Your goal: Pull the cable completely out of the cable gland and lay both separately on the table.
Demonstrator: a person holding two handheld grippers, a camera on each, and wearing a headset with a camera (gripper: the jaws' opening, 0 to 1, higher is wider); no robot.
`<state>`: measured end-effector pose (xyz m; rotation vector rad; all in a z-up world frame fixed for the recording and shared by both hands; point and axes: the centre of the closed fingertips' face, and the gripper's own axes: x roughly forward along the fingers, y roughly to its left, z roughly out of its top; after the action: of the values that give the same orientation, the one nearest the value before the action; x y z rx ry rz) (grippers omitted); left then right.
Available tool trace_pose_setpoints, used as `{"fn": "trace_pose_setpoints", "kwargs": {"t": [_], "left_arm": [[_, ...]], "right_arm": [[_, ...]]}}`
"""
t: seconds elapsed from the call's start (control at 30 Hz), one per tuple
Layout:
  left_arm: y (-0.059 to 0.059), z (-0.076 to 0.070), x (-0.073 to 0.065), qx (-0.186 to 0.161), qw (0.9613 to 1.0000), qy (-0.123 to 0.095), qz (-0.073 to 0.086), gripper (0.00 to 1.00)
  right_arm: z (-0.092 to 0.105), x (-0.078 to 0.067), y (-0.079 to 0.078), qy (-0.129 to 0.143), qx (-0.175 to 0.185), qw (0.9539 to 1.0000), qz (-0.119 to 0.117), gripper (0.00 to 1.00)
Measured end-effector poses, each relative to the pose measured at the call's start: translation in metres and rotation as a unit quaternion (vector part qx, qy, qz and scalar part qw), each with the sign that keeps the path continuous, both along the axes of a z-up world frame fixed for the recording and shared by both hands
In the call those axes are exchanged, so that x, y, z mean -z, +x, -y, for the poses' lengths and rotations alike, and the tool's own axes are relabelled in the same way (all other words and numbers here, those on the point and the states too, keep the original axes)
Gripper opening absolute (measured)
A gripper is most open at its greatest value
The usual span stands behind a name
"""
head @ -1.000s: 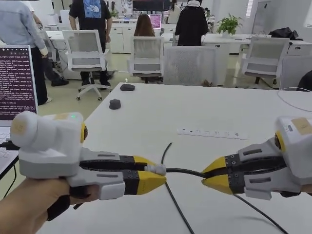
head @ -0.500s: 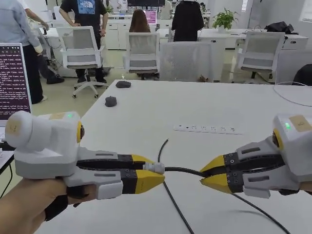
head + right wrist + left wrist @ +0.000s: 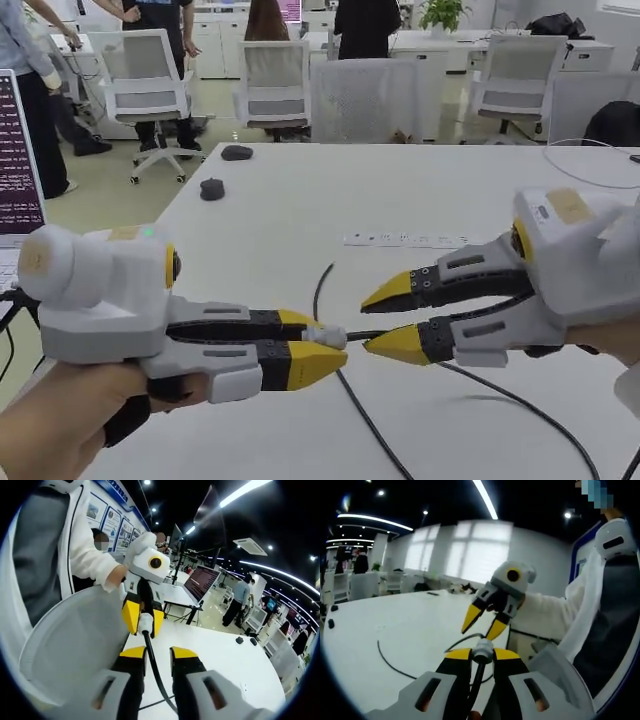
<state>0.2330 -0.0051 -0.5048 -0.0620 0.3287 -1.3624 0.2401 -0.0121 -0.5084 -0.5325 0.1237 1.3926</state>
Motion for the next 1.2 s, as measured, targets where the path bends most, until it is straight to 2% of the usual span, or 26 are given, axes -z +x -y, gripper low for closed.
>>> {"fn": "trace_pose_setpoints", "kwargs": {"t": [0.13, 0.2, 0.33, 0.5, 0.73, 0.97, 1.2], "left_arm": [[0.002, -0.005, -0.002, -0.001, 1.0000, -0.003, 0.001, 0.16], [0.002, -0.004, -0.002, 0.002, 1.0000, -0.001, 0.005, 0.16], [0.002, -0.002, -0.001, 0.007, 0.9999, 0.005, 0.013, 0.17], [0.001, -0.003, -0.002, 0.008, 0.9999, 0.001, 0.013, 0.17], [0.000, -0.023, -0.001, -0.006, 0.9999, -0.001, 0.012, 0.17], [-0.001, -0.043, -0.003, -0.022, 0.9996, 0.003, 0.017, 0.17], [-0.003, -0.047, -0.002, -0.028, 0.9994, 0.003, 0.019, 0.17]], "right_arm": [[-0.005, 0.000, -0.008, 0.005, -0.012, 0.9999, -0.007, 0.05], [-0.005, 0.002, -0.009, 0.003, -0.010, 0.9999, -0.001, 0.05], [-0.002, 0.003, -0.009, 0.001, -0.002, 1.0000, -0.009, 0.05], [-0.002, 0.003, -0.010, 0.001, 0.000, 1.0000, -0.009, 0.04], [-0.001, 0.011, -0.009, -0.010, 0.009, 0.9998, -0.016, 0.03], [-0.002, 0.016, -0.007, -0.009, 0.015, 0.9996, -0.021, 0.03], [0.006, 0.020, -0.011, -0.008, 0.031, 0.9992, -0.026, 0.04]]}}
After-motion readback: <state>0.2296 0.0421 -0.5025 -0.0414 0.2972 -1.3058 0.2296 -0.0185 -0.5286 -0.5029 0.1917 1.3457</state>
